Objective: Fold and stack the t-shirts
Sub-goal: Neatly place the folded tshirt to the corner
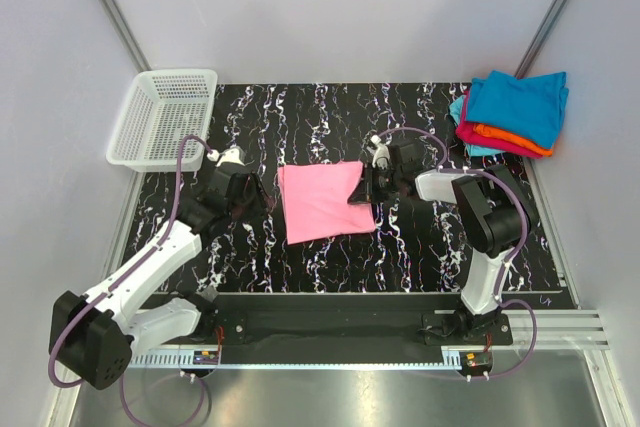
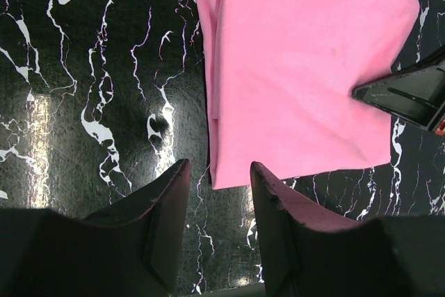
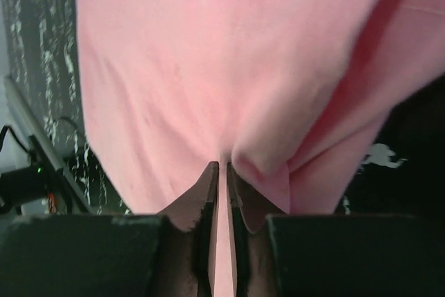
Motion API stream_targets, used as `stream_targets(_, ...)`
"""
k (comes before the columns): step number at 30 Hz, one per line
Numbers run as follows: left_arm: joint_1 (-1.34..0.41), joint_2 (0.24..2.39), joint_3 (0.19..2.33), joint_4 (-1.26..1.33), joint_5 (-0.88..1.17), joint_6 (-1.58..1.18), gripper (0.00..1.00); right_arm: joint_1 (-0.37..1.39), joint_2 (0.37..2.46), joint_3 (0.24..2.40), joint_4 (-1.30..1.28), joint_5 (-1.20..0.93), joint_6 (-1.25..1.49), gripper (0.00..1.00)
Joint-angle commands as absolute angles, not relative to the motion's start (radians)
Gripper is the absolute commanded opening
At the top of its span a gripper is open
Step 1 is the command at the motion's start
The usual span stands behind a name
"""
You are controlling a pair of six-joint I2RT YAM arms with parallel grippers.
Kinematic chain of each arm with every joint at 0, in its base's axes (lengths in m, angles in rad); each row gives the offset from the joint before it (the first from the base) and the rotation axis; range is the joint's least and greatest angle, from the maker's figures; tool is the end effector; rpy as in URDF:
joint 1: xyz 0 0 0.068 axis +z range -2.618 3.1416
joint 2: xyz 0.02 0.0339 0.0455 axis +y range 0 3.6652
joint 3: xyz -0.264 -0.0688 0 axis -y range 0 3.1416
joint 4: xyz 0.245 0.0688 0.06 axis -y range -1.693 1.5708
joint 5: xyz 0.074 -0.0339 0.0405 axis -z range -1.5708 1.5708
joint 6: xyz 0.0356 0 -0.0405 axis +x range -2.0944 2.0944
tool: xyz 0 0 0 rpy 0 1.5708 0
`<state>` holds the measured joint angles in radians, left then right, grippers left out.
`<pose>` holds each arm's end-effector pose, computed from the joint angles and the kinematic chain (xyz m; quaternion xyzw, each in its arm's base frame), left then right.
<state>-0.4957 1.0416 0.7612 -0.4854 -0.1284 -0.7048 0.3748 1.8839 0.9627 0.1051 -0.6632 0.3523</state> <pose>0.1935 -0.0995 0.2555 -0.1208 0.9106 -0.1721 0.3559 0.3337 0.1548 0.1315 -0.1298 0.8776 0.4068 0.2180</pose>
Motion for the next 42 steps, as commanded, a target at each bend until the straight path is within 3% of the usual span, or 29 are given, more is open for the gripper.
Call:
stream_targets(1, -0.495, 1.016, 0.758, -0.482, -0.149, -0.69, 0.45, 0.374, 1.89, 0.996, 0.129, -0.47, 0.393, 0.15)
stream_targets(7, -0.495, 1.009, 0.756, -0.486, -0.153, -0.686, 0.45, 0.374, 1.904, 0.985, 0.166, -0.407, 0.442, 0.09)
stream_targets(22, -0.495, 1.042, 0.756, -0.482, -0.163, -0.675, 0.45, 0.373, 1.79, 1.043, 0.186, -0.476, 0.38, 0.09)
stream_targets(34, -0.495, 1.048, 0.765, -0.486, -0.163, -0.661, 0.46, 0.299, 1.959, 1.127, 0.184, -0.488, 0.39, 0.08)
stream_targets(42, -0.495, 1.084, 0.779, -0.486, -0.156, -0.649, 0.45, 0.293, 1.982, 1.157, 0.075, -0.35, 0.342, 0.09)
